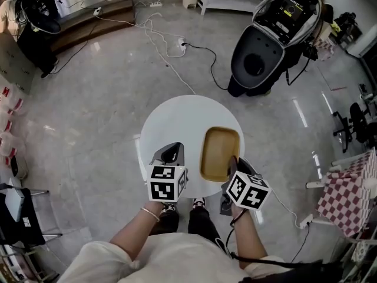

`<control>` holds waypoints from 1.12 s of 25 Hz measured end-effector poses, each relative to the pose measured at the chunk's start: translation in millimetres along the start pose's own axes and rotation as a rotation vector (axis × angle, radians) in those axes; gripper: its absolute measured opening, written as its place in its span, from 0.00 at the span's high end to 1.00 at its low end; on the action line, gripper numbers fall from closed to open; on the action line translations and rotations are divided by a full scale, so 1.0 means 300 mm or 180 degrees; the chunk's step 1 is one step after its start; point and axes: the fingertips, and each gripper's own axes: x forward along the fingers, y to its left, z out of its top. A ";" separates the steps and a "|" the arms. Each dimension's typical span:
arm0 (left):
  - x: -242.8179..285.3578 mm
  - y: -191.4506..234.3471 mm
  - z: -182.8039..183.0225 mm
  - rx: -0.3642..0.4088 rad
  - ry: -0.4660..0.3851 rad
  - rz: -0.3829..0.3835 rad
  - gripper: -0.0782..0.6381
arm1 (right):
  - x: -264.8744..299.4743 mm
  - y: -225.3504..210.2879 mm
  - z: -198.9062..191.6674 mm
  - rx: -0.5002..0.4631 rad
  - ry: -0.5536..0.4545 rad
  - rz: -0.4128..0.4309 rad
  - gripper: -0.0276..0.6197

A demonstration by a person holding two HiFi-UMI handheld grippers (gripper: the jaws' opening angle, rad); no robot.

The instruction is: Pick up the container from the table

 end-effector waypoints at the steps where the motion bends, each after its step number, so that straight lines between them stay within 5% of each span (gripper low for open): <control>1: 0.003 -0.009 0.006 0.0035 -0.0004 -0.0043 0.88 | -0.006 -0.006 0.004 0.0031 -0.0018 -0.0032 0.89; 18: 0.073 -0.247 0.054 0.0558 -0.0011 -0.0757 0.88 | -0.170 -0.180 0.014 0.0575 -0.0322 -0.0598 0.89; 28: 0.141 -0.504 0.013 0.0700 0.0096 -0.1097 0.88 | -0.269 -0.406 -0.018 0.0872 -0.0411 -0.0821 0.89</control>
